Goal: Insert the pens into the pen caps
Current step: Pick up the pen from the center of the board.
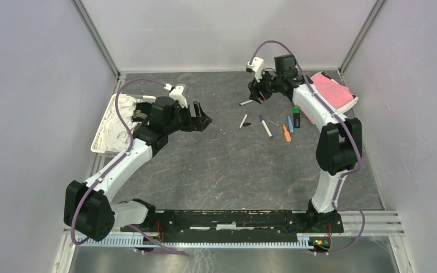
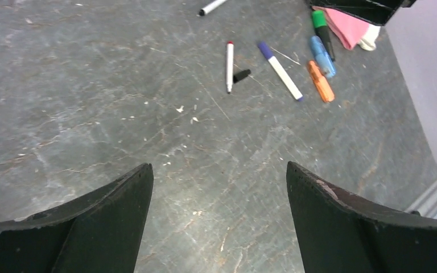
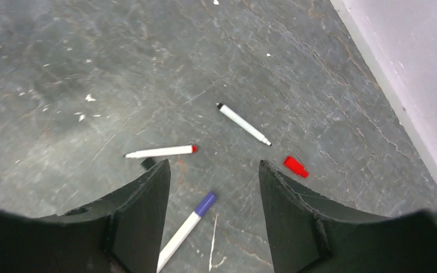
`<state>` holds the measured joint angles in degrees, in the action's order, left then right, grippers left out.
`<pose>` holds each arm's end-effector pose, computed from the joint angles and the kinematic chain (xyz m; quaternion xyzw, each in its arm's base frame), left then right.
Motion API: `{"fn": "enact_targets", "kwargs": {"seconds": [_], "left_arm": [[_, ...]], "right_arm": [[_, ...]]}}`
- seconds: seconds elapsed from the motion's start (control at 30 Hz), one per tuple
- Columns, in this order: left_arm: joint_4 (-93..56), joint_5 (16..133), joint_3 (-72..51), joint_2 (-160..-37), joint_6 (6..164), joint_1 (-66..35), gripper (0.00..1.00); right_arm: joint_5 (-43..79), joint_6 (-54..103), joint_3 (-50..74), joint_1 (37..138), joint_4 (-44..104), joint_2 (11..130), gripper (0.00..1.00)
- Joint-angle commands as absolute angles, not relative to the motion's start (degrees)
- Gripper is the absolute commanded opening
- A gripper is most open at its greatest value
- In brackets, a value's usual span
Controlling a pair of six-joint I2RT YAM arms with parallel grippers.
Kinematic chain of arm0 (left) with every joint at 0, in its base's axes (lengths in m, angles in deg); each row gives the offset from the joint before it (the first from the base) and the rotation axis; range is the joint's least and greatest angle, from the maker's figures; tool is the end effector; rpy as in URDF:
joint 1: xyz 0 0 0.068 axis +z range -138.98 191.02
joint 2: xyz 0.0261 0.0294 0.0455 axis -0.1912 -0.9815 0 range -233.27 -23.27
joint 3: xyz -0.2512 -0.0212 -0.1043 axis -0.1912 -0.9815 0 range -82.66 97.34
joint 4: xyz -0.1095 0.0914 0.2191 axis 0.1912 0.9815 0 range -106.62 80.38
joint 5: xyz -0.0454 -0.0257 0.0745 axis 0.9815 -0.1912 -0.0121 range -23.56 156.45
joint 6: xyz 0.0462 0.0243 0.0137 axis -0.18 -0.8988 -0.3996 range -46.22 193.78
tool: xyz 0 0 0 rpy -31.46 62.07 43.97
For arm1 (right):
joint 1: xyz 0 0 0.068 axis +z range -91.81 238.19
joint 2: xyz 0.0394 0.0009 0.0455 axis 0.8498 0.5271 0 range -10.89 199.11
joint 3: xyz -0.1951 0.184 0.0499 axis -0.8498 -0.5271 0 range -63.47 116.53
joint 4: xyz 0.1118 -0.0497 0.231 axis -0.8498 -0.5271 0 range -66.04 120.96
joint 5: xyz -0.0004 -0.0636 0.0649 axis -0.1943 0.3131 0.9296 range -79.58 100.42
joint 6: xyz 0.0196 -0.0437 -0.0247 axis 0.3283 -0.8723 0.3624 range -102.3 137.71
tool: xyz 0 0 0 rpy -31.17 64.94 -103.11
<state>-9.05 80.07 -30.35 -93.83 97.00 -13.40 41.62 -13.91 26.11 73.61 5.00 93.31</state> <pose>0.2527 -0.1241 0.2954 0.0718 0.8406 -0.3050 0.4419 0.3963 0.1286 0.2978 -0.4522 0.7574 0.1852 0.4331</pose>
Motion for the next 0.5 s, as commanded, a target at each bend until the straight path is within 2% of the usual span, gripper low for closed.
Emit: {"fn": "enact_targets", "kwargs": {"seconds": [0.0,0.1,0.23,0.33,0.47], "left_arm": [[-11.9,74.3,-30.3,-92.3,93.4,-13.1,0.88],[-13.6,74.3,-31.1,-92.4,93.8,-13.1,0.85],[-14.4,72.8,-32.1,-92.2,93.1,-13.1,0.84],[-15.6,72.1,-33.4,-91.8,93.7,-13.1,0.84],[-16.5,71.8,-34.7,-91.6,94.9,-13.1,0.84]], "right_arm": [[35.6,-11.6,32.4,77.0,2.9,100.7,0.62],[31.7,-14.7,33.7,78.5,5.0,103.3,0.6],[33.8,-16.1,43.5,78.4,-0.9,109.6,0.52],[33.4,0.5,41.5,78.7,2.5,111.5,0.43],[23.6,15.2,29.6,81.2,13.5,107.2,0.45]]}}
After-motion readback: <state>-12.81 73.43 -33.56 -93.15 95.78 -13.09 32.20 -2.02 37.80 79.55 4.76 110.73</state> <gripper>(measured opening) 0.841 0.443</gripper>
